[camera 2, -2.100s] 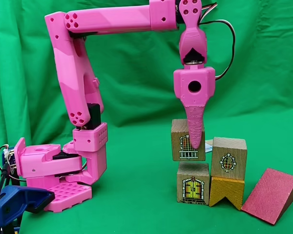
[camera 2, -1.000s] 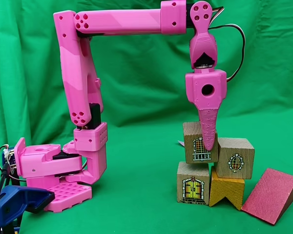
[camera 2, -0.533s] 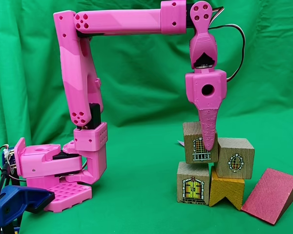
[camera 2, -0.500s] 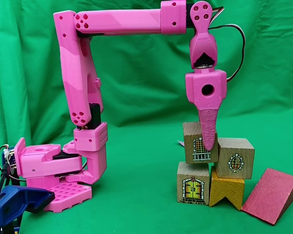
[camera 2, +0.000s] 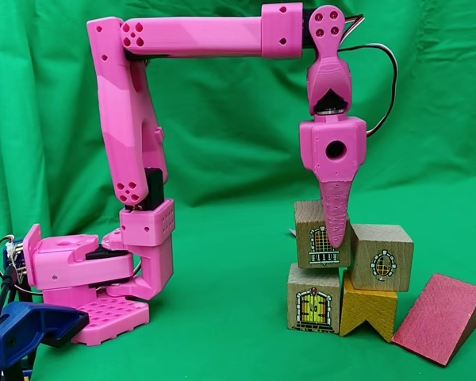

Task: Grasp some building blocks and build the house on the picture.

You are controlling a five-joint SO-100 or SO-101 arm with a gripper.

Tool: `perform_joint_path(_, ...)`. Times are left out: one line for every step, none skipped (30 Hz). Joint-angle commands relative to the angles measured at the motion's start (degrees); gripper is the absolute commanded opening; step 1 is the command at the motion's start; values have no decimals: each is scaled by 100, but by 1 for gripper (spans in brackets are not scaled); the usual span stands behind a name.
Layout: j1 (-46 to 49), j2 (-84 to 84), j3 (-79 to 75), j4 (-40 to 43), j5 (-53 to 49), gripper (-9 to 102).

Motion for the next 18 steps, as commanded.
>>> perform_joint_path(9, 35, -18, 9, 0, 22)
perform_joint_path(9, 35, -18, 9, 0, 22)
perform_joint_path(9, 35, -18, 9, 0, 22)
perform_joint_path(9, 35, -18, 9, 0, 22)
perform_joint_path(9, 35, -18, 9, 0, 22)
perform_joint_path(9, 35, -18, 9, 0, 22)
perform_joint_path(9, 35, -18, 9, 0, 22)
perform_joint_path(18, 35, -18, 9, -9, 22)
perform_joint_path(18, 35, -18, 9, -9, 23)
perform_joint_path(18, 35, -18, 9, -9, 23)
perform_joint_path(9, 35, -18, 9, -9, 23)
perform_joint_path(9, 35, -18, 9, -9, 23)
perform_joint_path(9, 35, -18, 9, -9, 23)
perform_joint_path(9, 35, -18, 0, -9, 23)
perform_joint_path(9, 35, -18, -9, -9, 23)
perform_joint_path(0, 35, -18, -18, -9, 23)
perform_joint_path(0, 35, -18, -18, -9, 24)
perform_joint_path(9, 35, -18, -18, -9, 26)
